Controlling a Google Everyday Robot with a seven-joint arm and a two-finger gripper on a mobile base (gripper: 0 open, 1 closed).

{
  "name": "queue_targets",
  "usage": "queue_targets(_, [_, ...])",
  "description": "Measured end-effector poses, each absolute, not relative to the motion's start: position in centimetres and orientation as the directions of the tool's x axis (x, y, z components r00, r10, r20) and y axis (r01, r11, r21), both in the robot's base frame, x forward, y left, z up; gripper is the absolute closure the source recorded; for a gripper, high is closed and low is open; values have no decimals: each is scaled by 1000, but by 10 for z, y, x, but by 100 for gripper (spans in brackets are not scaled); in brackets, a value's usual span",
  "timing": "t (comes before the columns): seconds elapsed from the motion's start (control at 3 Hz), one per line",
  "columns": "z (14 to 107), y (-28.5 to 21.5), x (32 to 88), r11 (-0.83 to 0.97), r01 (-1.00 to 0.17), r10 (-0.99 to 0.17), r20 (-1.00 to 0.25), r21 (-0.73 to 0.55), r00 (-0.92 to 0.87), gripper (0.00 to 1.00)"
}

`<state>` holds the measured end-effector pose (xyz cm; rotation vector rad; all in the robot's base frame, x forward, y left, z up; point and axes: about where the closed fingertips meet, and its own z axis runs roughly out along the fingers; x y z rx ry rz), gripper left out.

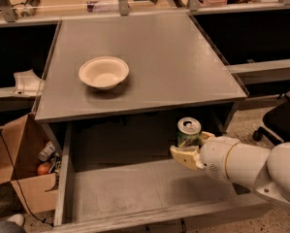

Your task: Place green can into top drawer

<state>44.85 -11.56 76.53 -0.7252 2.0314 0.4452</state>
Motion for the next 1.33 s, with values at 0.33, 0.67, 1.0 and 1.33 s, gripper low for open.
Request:
queue_targets(0.33, [739,-102,451,765,-642,-321,-837,47,-444,100])
queue_targets(0.67, [714,-84,450,757,-650,-326,-822,70,-468,100])
queue_targets(1.0, [711,-81,451,755,-651,-328,-820,72,-470,100])
queue_targets(1.33, [699,-70,451,783,-616,-297,-820,85,-490,100])
